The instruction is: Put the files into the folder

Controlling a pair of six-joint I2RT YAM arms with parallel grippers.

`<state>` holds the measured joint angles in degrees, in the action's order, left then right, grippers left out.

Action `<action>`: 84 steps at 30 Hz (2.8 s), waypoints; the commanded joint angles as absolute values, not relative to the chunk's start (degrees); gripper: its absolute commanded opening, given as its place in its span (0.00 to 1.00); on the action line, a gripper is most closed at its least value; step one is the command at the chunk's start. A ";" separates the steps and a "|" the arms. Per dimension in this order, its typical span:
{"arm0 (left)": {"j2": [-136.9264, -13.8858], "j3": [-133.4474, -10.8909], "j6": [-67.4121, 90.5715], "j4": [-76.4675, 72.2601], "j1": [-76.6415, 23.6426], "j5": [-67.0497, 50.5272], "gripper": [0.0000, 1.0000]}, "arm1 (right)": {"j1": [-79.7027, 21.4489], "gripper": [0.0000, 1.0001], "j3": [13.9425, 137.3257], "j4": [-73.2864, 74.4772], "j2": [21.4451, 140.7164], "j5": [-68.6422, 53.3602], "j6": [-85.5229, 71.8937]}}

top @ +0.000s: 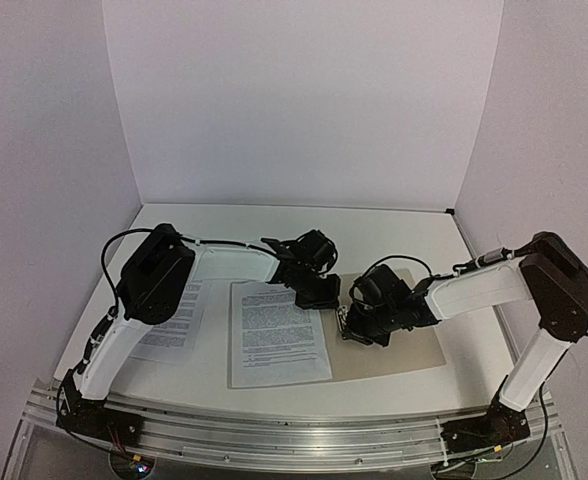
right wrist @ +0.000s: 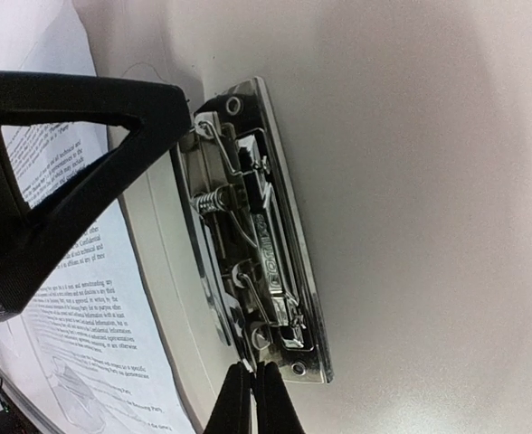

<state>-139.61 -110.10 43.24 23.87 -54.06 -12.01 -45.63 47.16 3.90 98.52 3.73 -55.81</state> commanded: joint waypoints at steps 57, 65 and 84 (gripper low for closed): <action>-142.07 -103.29 35.80 29.72 -53.16 -6.68 0.00 | -41.72 0.33 50.96 5.02 96.42 -4.15 -52.73; -142.22 -103.24 36.20 29.92 -53.12 -6.83 0.00 | -43.77 0.35 51.03 1.87 101.42 -5.54 -54.75; -142.36 -103.20 36.36 30.23 -53.08 -6.83 0.00 | -43.75 0.00 50.32 1.32 106.07 -6.08 -55.82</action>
